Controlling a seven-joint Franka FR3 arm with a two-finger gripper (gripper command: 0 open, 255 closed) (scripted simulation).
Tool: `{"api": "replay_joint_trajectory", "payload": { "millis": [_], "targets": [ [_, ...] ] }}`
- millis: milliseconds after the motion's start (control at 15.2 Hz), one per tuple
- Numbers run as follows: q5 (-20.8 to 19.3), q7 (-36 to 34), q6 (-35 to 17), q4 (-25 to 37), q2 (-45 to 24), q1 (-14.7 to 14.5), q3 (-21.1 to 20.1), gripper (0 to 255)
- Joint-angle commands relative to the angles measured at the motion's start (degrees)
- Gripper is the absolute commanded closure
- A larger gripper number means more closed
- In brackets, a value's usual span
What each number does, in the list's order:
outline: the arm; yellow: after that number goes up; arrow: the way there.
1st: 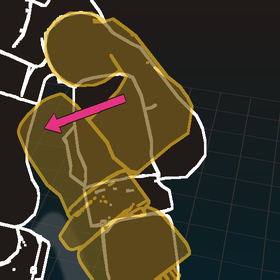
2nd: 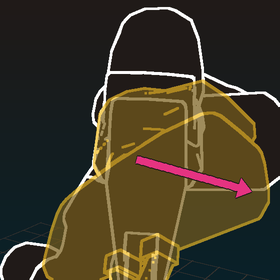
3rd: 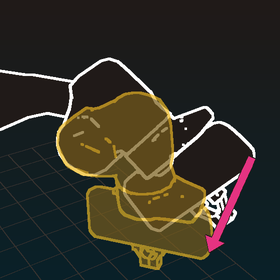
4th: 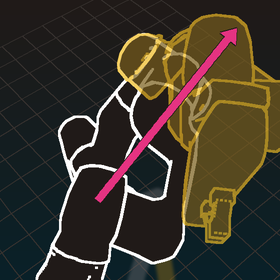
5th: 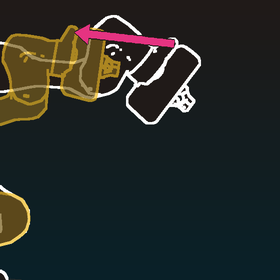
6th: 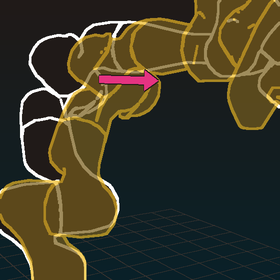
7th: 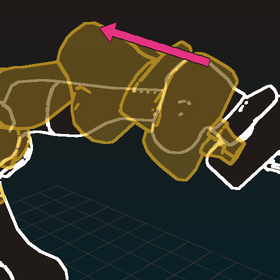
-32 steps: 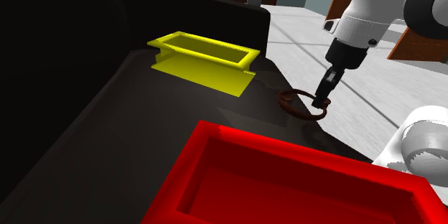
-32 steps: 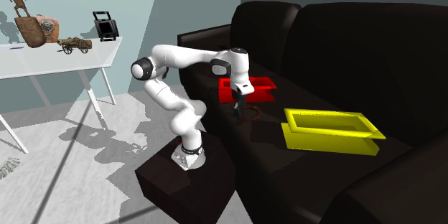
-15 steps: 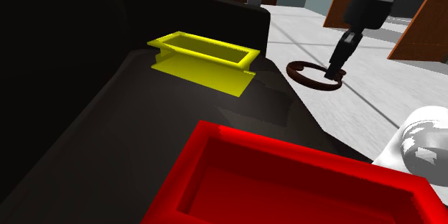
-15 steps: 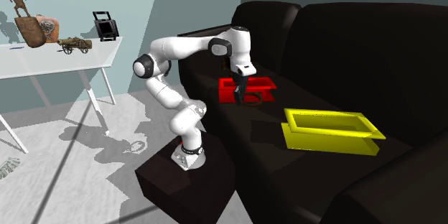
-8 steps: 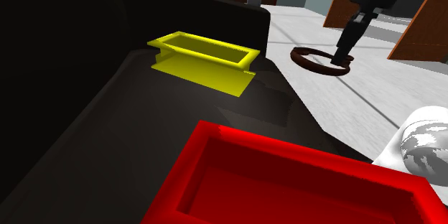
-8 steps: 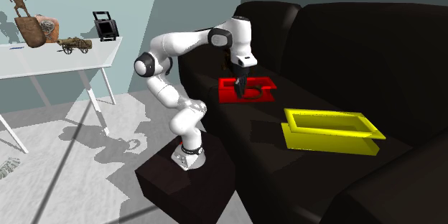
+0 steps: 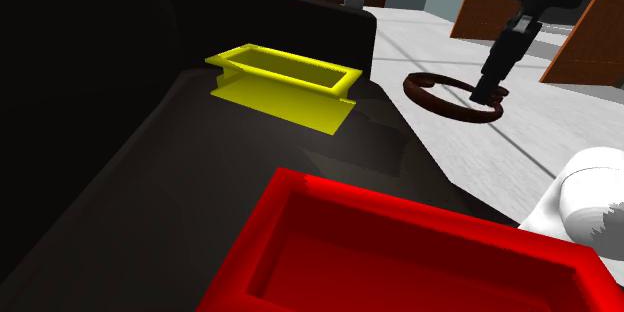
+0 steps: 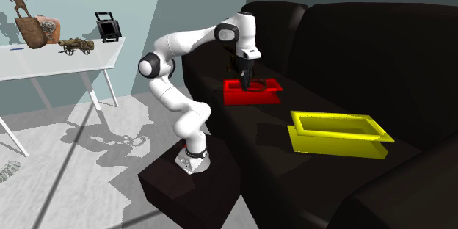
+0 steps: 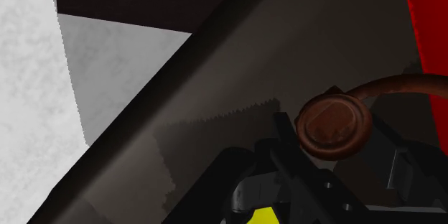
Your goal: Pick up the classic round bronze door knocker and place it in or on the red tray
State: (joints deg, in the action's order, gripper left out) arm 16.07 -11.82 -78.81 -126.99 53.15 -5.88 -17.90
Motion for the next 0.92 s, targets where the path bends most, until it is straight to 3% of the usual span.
{"api": "replay_joint_trajectory", "payload": {
  "millis": [0,462,858],
  "targets": [
    [2.13,-2.91,0.26,0.90,0.05,-0.44,-2.74,255],
    [8.54,-12.53,0.76,6.24,-1.67,-0.84,-12.11,255],
    [12.92,-20.92,0.50,13.12,-5.07,0.52,-20.82,255]
  ]
}}
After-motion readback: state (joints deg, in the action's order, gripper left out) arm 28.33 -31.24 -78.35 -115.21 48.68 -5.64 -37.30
